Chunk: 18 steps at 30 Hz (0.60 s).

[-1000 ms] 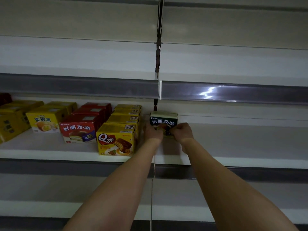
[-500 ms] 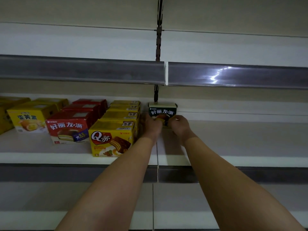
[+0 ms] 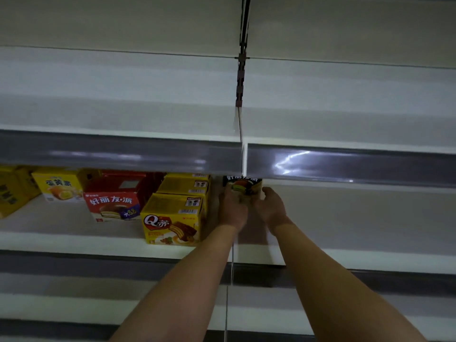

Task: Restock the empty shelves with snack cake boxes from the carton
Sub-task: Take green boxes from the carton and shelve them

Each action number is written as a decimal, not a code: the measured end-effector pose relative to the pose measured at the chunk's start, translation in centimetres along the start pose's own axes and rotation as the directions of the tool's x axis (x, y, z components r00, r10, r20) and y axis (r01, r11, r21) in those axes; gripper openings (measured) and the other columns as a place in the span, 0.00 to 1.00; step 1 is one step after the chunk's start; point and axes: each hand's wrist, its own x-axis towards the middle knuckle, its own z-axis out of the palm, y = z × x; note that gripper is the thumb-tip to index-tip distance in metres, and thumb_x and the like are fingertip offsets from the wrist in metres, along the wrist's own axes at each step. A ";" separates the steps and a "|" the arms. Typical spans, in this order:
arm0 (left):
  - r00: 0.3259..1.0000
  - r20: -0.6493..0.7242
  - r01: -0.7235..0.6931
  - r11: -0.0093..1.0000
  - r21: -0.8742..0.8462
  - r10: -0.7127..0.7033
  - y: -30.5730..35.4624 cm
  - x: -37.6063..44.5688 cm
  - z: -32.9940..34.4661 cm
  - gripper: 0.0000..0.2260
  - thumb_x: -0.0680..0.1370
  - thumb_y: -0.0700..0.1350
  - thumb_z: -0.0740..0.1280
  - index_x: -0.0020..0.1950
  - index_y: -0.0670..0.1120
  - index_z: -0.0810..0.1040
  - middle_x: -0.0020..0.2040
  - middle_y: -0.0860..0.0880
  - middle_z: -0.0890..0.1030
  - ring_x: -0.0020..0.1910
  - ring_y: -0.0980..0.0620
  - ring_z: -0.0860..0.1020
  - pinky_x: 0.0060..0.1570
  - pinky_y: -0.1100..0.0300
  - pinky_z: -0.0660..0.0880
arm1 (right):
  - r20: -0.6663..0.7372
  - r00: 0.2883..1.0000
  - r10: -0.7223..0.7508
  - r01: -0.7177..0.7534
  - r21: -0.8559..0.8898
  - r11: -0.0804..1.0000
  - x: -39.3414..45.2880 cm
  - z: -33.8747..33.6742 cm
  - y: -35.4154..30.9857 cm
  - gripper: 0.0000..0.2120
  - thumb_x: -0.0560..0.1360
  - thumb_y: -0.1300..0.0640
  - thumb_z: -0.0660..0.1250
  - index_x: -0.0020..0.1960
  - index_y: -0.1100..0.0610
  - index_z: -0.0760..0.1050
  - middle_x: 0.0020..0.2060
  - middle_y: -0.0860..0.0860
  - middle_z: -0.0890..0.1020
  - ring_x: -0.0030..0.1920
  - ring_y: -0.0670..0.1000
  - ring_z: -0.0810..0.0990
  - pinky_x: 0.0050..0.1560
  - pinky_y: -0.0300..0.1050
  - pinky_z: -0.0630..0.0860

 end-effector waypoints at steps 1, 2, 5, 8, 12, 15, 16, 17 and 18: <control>1.000 0.014 0.008 0.999 0.043 -0.009 0.2 -0.4 0.3 0.24 0.79 0.37 0.60 0.75 0.42 0.60 0.69 0.42 0.68 0.67 0.45 0.69 0.57 0.64 0.64 | 0.035 0.999 0.000 0.002 -0.044 0.999 -0.1 -0.4 0.2 0.21 0.78 0.59 0.63 0.69 0.63 0.68 0.66 0.60 0.73 0.66 0.60 0.71 0.61 0.46 0.68; 0.999 0.026 0.024 0.998 0.063 -0.026 0.3 -0.6 0.5 0.23 0.80 0.38 0.59 0.75 0.42 0.60 0.70 0.41 0.68 0.67 0.44 0.69 0.59 0.62 0.65 | 0.068 0.998 0.000 0.007 -0.089 0.996 -0.2 -0.8 0.5 0.22 0.78 0.57 0.63 0.70 0.62 0.66 0.68 0.59 0.72 0.67 0.59 0.70 0.63 0.45 0.67; 0.996 0.016 0.081 0.991 0.110 -0.084 0.9 -1.5 0.8 0.23 0.81 0.41 0.59 0.76 0.42 0.60 0.73 0.42 0.66 0.70 0.44 0.67 0.65 0.60 0.64 | 0.141 0.990 0.008 0.019 -0.185 0.983 -0.4 -2.2 1.8 0.26 0.78 0.55 0.62 0.74 0.61 0.61 0.71 0.58 0.68 0.70 0.58 0.67 0.66 0.45 0.64; 0.995 -0.039 0.097 0.979 0.182 -0.091 1.7 -3.4 0.5 0.22 0.81 0.42 0.59 0.76 0.44 0.61 0.73 0.43 0.66 0.71 0.45 0.67 0.66 0.60 0.63 | 0.219 0.976 -0.010 0.063 -0.235 0.970 -0.9 -3.9 2.5 0.28 0.79 0.53 0.61 0.76 0.59 0.58 0.73 0.57 0.65 0.71 0.57 0.65 0.68 0.46 0.63; 0.978 -0.198 0.114 0.964 0.238 -0.067 3.0 -7.0 -0.5 0.19 0.81 0.43 0.60 0.72 0.43 0.68 0.68 0.42 0.74 0.65 0.42 0.72 0.60 0.57 0.70 | 0.344 0.935 -0.079 0.185 -0.285 0.941 -2.3 -5.8 2.3 0.27 0.78 0.51 0.59 0.75 0.56 0.60 0.72 0.55 0.67 0.70 0.56 0.67 0.66 0.44 0.66; 0.934 -0.349 0.161 0.960 0.228 -0.073 3.9 -10.7 -1.8 0.13 0.79 0.39 0.61 0.62 0.38 0.74 0.58 0.38 0.78 0.57 0.39 0.76 0.51 0.56 0.71 | 0.466 0.872 -0.149 0.313 -0.299 0.902 -4.4 -6.5 1.7 0.23 0.79 0.51 0.59 0.72 0.56 0.64 0.70 0.55 0.68 0.68 0.56 0.69 0.63 0.43 0.67; 0.915 -0.394 0.186 0.955 0.230 -0.084 4.0 -12.1 -2.3 0.12 0.79 0.39 0.61 0.61 0.37 0.74 0.57 0.37 0.77 0.56 0.39 0.76 0.49 0.55 0.71 | 0.500 0.844 -0.192 0.366 -0.278 0.888 -5.4 -6.6 1.5 0.20 0.78 0.52 0.59 0.68 0.57 0.68 0.67 0.56 0.72 0.65 0.56 0.71 0.59 0.44 0.69; 0.895 -0.436 0.213 0.951 0.225 -0.097 4.1 -13.6 -2.8 0.12 0.79 0.39 0.60 0.62 0.38 0.73 0.58 0.38 0.77 0.57 0.39 0.75 0.50 0.55 0.71 | 0.522 0.820 -0.236 0.410 -0.249 0.877 -6.4 -6.6 1.4 0.15 0.77 0.53 0.59 0.62 0.58 0.72 0.63 0.57 0.75 0.60 0.57 0.74 0.53 0.44 0.71; 0.868 -0.482 0.250 0.945 0.210 -0.123 4.1 -15.0 -3.5 0.14 0.79 0.39 0.60 0.64 0.39 0.73 0.60 0.39 0.76 0.59 0.40 0.75 0.53 0.55 0.71 | 0.540 0.798 -0.269 0.442 -0.220 0.870 -7.5 -6.4 1.2 0.13 0.76 0.54 0.60 0.57 0.59 0.74 0.58 0.58 0.78 0.56 0.58 0.76 0.49 0.44 0.71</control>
